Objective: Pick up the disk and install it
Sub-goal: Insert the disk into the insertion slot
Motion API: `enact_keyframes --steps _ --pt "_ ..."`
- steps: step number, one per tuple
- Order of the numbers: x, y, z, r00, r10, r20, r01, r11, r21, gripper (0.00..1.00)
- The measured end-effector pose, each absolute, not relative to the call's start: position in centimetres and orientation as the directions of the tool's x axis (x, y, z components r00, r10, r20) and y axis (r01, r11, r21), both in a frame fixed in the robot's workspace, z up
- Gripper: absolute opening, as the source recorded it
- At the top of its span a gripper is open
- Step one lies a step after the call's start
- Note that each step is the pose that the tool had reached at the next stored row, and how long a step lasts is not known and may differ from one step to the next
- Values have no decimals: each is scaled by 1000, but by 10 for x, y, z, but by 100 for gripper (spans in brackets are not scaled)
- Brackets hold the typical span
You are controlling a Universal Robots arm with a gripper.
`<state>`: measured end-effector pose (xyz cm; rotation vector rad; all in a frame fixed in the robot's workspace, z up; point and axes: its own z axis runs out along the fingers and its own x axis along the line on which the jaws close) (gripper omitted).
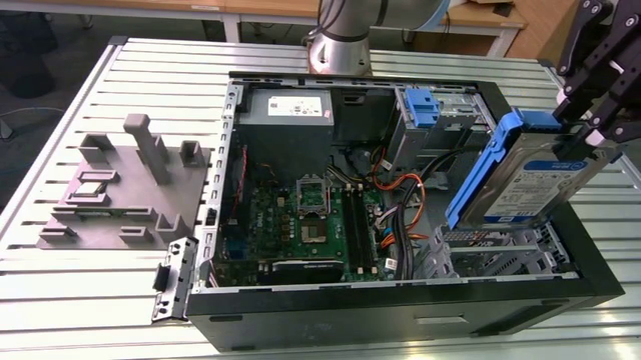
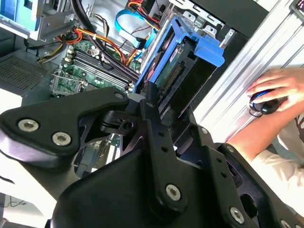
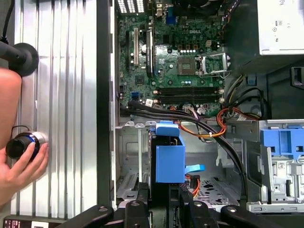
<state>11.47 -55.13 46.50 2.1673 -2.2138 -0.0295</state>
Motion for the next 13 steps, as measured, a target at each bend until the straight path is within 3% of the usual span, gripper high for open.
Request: enact_keyframes --steps 13 --pt "115 -552 464 -21 -1000 18 -999 21 44 35"
